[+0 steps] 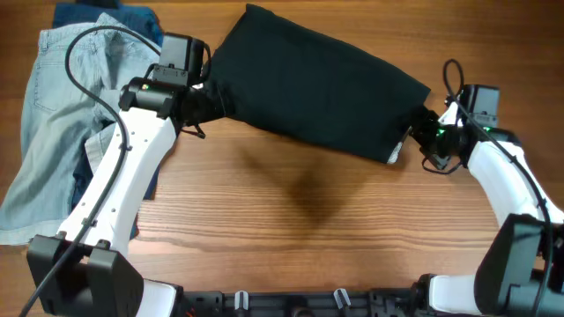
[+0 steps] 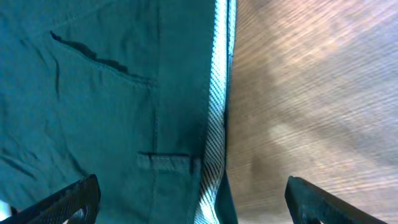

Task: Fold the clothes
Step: 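Lay the folded hem onto the top edge and press with both grippers, then grasp the folded shorts' left and right ends with both grippers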

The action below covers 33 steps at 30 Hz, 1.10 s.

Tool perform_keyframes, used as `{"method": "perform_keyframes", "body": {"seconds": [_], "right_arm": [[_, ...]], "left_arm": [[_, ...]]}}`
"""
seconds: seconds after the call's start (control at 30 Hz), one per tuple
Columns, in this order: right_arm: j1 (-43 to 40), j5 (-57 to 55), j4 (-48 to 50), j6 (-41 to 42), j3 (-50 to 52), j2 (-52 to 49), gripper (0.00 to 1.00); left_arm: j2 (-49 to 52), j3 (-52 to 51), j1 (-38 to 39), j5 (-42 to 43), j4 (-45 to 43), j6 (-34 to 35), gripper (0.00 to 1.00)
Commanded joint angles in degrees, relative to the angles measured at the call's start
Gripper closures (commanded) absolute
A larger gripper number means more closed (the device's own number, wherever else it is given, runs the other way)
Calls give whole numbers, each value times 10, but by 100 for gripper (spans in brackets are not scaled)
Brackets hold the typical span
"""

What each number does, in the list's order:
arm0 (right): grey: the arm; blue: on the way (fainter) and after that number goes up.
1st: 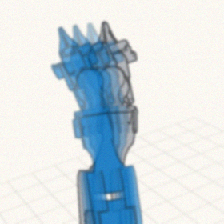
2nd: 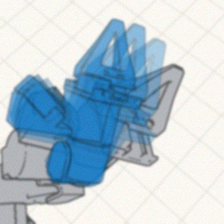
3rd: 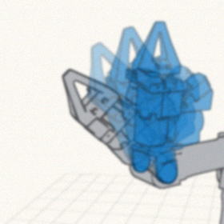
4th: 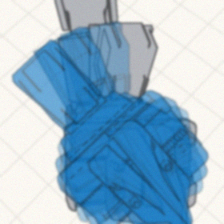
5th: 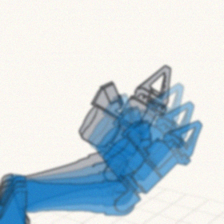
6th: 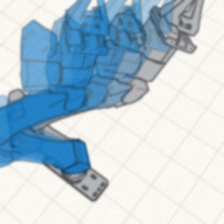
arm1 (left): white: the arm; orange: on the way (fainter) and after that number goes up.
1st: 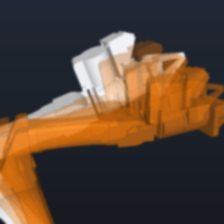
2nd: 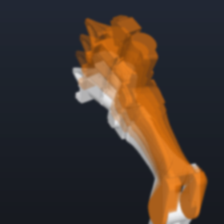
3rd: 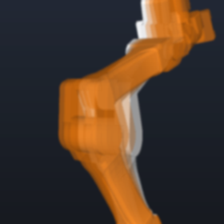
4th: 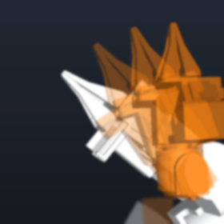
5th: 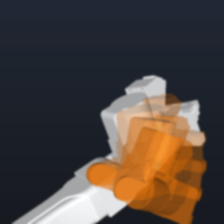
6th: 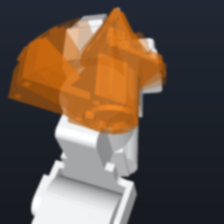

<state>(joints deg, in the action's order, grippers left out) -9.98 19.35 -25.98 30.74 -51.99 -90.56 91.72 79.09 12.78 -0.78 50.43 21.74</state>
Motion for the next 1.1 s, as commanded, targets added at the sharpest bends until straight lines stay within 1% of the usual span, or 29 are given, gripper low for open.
{"method": "perform_keyframes", "body": {"seconds": [0.0,0.03,0.13,0.2,0.33,0.43,0.47,0.53,0.57,0.6,0.63,0.7,0.87,0.93,1.0,1.07], "right_arm": [[10,4,25,-5,11,-29,9],[11,4,30,-2,11,-36,13],[26,3,54,16,12,-63,20],[43,0,76,40,13,-93,21],[66,0,111,55,13,-134,24],[81,0,139,70,13,-162,30],[83,0,146,70,13,-169,35],[83,-1,147,69,13,-175,53],[82,-6,146,69,13,-175,67],[78,-12,146,68,13,-175,85],[70,-12,146,68,13,-174,94],[45,-3,147,54,12,-173,96],[-52,83,126,-77,-21,-172,96],[-90,110,87,-130,-49,-172,96],[-128,122,17,-202,-95,-172,96],[-146,122,-51,-269,-139,-172,96]], "left_arm": [[0,-11,-2,8,2,14,5],[0,-12,-2,8,2,14,5],[0,-12,-2,8,3,14,5],[0,-12,-2,8,3,14,5],[0,-12,-2,8,3,14,5],[0,-12,-2,8,3,14,5],[0,-12,-2,8,3,14,5],[0,-12,-2,8,3,14,5],[0,-12,-2,8,3,14,5],[0,-12,-2,8,3,14,5],[0,-12,-2,8,3,14,5],[0,-12,-2,8,4,14,5],[0,-12,-2,8,4,22,5],[0,-12,-2,9,2,32,5],[0,-12,-2,10,-4,32,5],[0,-12,-1,15,-9,32,5]]}}
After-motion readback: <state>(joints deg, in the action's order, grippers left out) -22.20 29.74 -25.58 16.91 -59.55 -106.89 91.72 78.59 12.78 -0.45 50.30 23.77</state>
